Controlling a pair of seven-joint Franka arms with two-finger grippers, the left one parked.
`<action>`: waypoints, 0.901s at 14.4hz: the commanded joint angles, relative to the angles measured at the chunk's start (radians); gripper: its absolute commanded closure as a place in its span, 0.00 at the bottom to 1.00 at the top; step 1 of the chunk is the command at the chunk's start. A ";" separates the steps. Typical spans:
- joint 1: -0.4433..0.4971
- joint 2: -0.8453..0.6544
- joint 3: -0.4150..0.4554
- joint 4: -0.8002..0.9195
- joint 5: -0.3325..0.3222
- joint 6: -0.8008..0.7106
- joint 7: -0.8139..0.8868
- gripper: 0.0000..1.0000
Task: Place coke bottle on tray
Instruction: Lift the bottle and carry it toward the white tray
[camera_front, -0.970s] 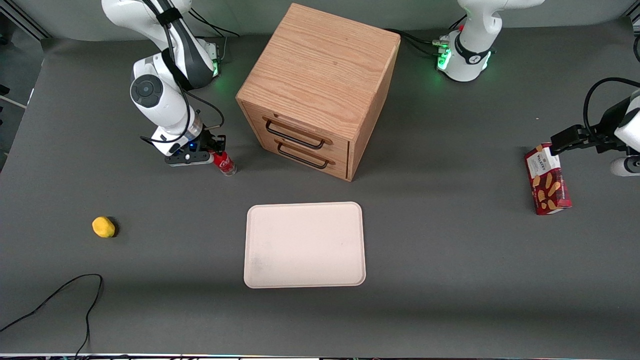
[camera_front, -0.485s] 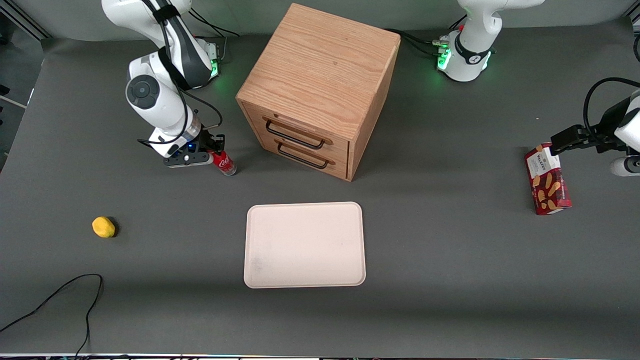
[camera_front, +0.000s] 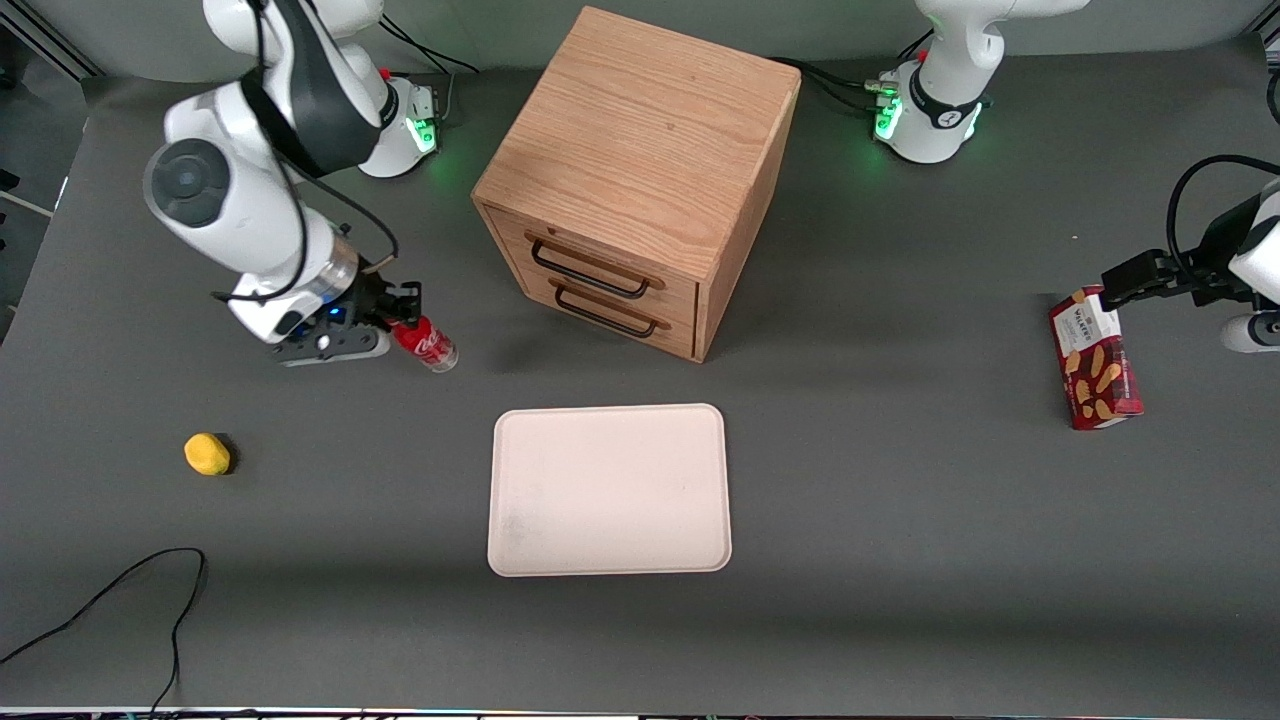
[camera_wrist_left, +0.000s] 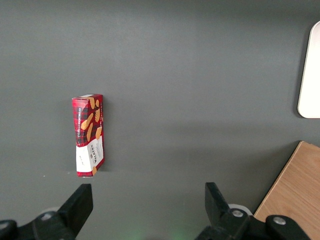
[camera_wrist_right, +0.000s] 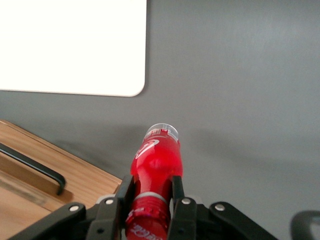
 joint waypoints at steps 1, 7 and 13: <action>-0.004 0.138 -0.001 0.278 0.005 -0.140 -0.022 1.00; -0.001 0.465 0.028 0.899 -0.087 -0.428 -0.019 1.00; 0.002 0.635 0.071 1.016 -0.090 -0.229 -0.010 1.00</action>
